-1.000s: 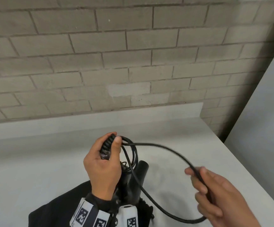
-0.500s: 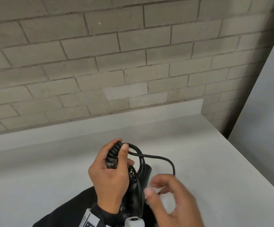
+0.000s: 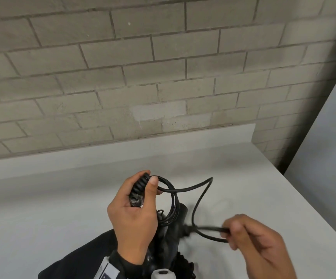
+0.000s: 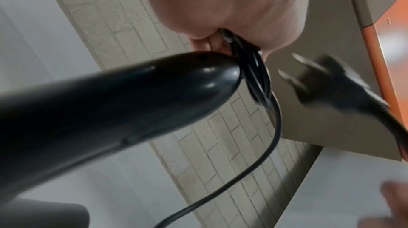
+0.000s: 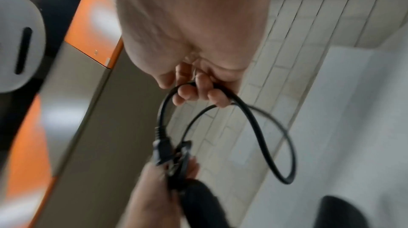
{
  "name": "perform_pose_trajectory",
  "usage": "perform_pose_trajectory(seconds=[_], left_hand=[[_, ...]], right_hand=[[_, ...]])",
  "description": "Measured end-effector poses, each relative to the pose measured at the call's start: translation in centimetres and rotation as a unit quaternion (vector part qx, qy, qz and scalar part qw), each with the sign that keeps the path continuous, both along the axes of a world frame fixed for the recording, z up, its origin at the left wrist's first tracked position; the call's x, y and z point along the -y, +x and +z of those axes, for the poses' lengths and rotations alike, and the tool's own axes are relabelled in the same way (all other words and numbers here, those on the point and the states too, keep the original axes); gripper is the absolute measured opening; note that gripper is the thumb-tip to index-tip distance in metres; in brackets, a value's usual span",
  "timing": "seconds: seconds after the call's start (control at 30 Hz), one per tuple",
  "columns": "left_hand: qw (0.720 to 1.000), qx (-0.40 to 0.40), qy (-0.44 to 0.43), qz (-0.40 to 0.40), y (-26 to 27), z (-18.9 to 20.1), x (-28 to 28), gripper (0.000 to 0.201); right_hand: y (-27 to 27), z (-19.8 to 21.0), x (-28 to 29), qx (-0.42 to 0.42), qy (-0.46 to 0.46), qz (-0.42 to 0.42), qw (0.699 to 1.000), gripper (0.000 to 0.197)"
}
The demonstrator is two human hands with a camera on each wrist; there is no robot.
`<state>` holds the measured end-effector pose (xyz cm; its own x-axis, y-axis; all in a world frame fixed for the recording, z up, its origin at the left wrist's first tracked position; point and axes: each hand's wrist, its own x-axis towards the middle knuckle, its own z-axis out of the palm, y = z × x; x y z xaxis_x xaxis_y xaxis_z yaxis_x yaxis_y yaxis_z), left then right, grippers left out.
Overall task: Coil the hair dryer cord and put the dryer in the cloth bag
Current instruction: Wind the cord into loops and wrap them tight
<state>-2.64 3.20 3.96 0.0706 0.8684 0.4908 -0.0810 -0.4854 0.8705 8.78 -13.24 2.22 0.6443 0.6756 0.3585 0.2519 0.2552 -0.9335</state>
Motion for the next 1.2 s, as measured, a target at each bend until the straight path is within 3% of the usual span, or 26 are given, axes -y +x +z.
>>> perform_pose_trajectory(seconds=[0.1, 0.2, 0.3, 0.47, 0.53, 0.63, 0.7, 0.77, 0.9, 1.07, 1.2], left_hand=[[1.000, 0.010, -0.019, -0.016, 0.1, 0.0, 0.2, 0.020], [0.999, 0.014, -0.023, -0.028, 0.2, 0.0, 0.4, 0.020], [0.999, 0.016, -0.019, -0.033, 0.3, 0.0, 0.5, 0.019], [0.999, 0.016, -0.009, -0.037, 0.5, -0.2, 0.6, 0.017], [0.999, 0.014, -0.005, -0.037, 0.5, -0.2, 0.6, 0.015], [0.999, 0.014, -0.006, -0.034, 0.5, -0.1, 0.6, 0.013], [0.999, 0.012, -0.004, -0.029, 0.3, -0.1, 0.4, 0.017], [1.000, 0.003, 0.001, -0.023, 0.0, -0.1, 0.2, 0.015], [0.999, -0.011, 0.029, -0.024, -0.3, -0.3, 0.1, 0.015], [0.995, -0.030, 0.064, -0.069, -0.5, -0.3, 0.2, 0.020], [0.988, -0.037, 0.111, -0.105, -0.8, -0.2, 0.2, 0.031]], right_hand=[[2.8, -1.9, 1.2, 0.120, -0.060, -0.033, 0.990, 0.039], [5.3, -5.0, 1.6, 0.268, -0.122, -0.032, 0.955, 0.018], [6.1, -7.6, 1.5, 0.358, -0.147, 0.002, 0.922, 0.015], [2.7, -4.5, -1.4, 0.332, -0.014, -0.137, 0.933, 0.009], [1.3, -2.3, -2.7, 0.327, 0.023, -0.176, 0.928, 0.020], [1.1, -0.5, -4.4, 0.406, -0.003, -0.121, 0.906, 0.046], [1.5, -0.1, -5.4, 0.464, -0.056, -0.059, 0.882, 0.042], [2.1, 0.5, -5.8, 0.478, -0.069, -0.003, 0.876, 0.023], [2.7, 3.2, -5.8, 0.451, -0.032, 0.064, 0.890, 0.017], [3.3, 7.2, -6.9, 0.394, 0.024, 0.063, 0.917, 0.011], [3.1, 9.2, -8.1, 0.356, 0.010, 0.089, 0.930, 0.009]])
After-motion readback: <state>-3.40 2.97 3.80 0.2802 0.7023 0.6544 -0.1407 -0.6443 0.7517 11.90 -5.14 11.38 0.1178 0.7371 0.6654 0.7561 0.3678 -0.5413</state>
